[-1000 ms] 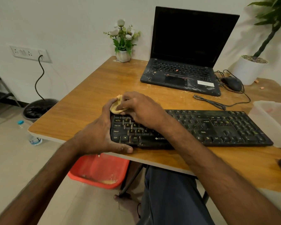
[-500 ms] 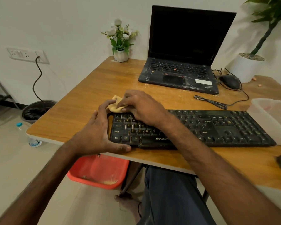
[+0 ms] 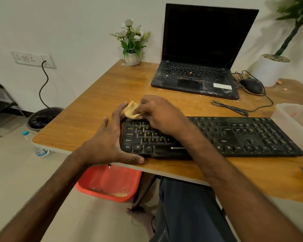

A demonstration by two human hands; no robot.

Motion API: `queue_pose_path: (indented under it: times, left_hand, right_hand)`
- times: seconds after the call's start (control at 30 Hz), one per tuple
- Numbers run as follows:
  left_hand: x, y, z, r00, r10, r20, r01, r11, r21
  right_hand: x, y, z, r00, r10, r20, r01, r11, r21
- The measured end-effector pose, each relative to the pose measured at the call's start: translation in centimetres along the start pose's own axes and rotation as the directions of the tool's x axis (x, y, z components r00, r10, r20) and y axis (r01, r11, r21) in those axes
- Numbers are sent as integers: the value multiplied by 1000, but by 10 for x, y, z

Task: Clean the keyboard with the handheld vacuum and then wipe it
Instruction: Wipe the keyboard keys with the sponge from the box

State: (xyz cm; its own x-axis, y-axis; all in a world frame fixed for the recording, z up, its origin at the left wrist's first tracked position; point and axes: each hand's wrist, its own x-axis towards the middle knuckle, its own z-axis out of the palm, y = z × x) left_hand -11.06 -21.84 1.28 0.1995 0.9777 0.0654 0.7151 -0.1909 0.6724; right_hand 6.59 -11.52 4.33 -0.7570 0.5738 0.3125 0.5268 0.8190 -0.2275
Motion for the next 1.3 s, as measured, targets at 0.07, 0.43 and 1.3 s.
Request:
queue_pose_path:
  times: [0.07,0.43,1.3]
  left_hand:
    - [0,0,1,1000,6,-14,-6,1000,0]
    - [-2,2,0,999,-14,-38,13,1000,-23]
    - [1,-9,4,999,-16,-50,17,1000,13]
  right_hand:
    - [7,-8,5,999,-33,-27,32,999,-17]
    - [-25,-27,-3,984,-161,81,160,987,16]
    - [-58,-48,9,973,-230,-6,230,970,77]
